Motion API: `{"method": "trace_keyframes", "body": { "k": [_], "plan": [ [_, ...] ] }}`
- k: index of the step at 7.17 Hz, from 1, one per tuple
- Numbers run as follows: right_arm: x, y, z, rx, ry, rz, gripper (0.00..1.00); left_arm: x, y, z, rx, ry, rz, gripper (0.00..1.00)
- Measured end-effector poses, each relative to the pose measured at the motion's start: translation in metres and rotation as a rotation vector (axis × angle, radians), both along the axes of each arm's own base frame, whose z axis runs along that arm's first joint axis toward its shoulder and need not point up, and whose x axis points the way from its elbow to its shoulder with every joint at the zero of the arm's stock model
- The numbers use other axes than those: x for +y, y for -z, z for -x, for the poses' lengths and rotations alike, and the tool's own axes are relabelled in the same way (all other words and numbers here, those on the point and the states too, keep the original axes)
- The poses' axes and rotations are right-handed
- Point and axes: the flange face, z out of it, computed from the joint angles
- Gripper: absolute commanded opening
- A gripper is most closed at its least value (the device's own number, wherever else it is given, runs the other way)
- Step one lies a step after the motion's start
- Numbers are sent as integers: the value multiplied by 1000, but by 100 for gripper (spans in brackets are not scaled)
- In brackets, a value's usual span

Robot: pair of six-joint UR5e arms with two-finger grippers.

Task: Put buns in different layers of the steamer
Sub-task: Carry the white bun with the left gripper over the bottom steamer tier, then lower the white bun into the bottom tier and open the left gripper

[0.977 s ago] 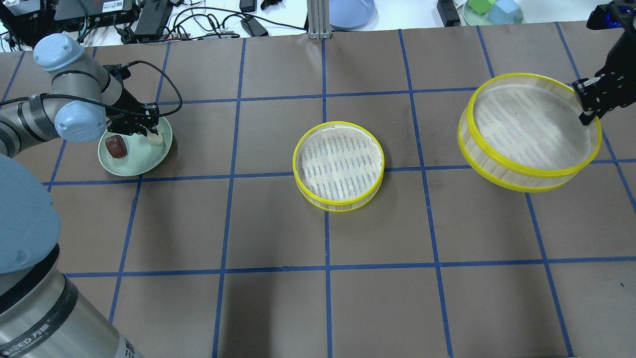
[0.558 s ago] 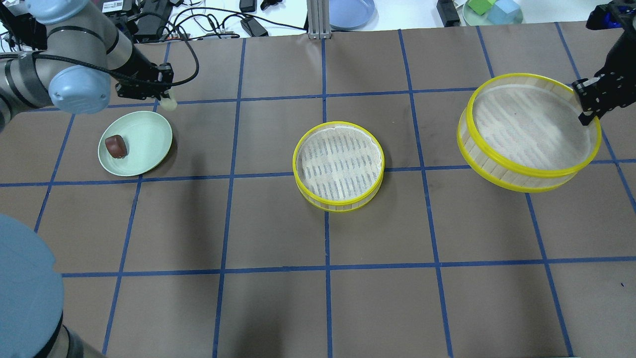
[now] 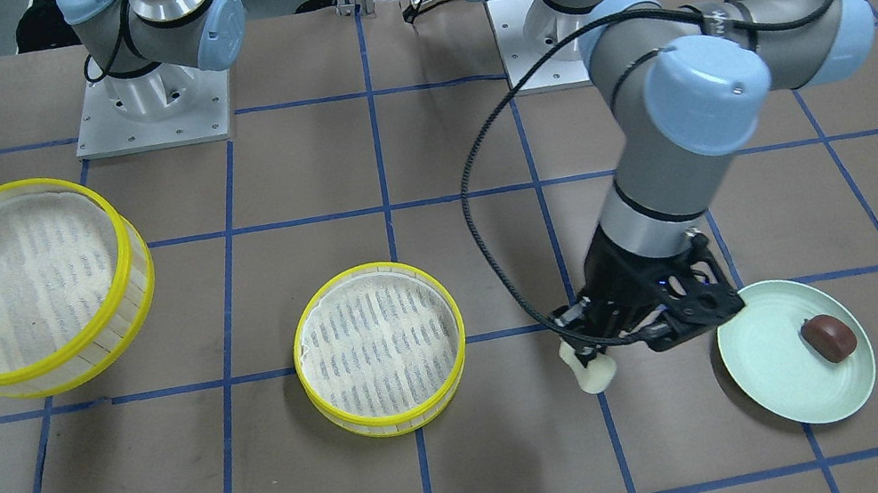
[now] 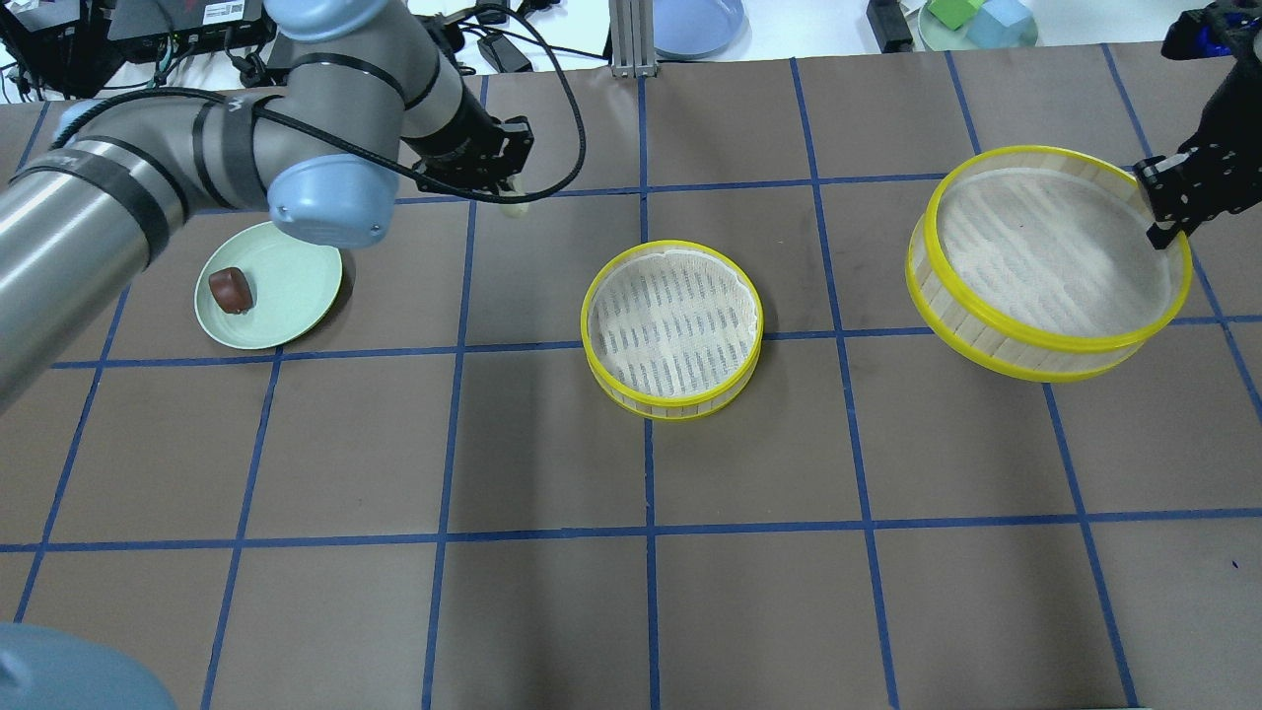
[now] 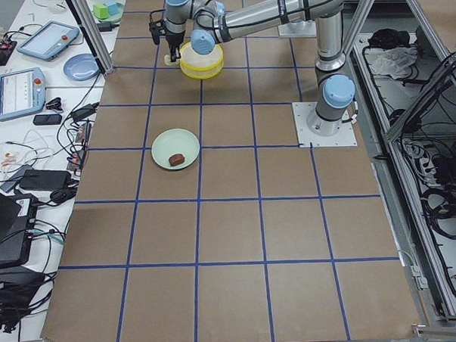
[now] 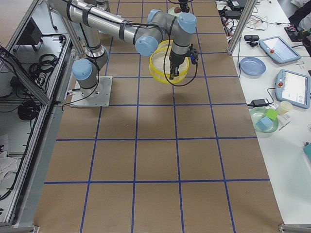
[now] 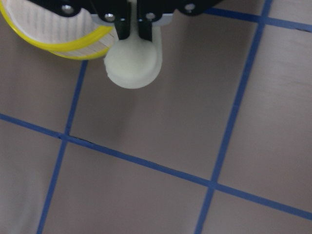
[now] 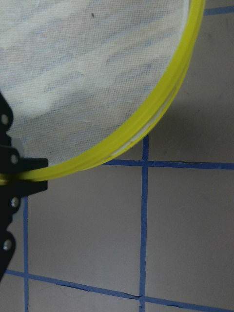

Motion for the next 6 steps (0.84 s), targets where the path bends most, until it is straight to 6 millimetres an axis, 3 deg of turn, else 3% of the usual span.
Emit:
{"method": "trace_keyframes", "body": {
  "k": [3,4,5,6],
  "plan": [
    [0,0,0,0,0,0,0,50,30,91,42,137,-12,0],
    [0,-1,-1,0,1,2,0,63,40,106,38,170,-28,27],
    [0,-1,-2,-1,3,4,0,70,45,113,35,190,-38,70],
    [0,-1,-4,-1,1,4,0,73,48,115,28,217,-38,100]
  ]
}}
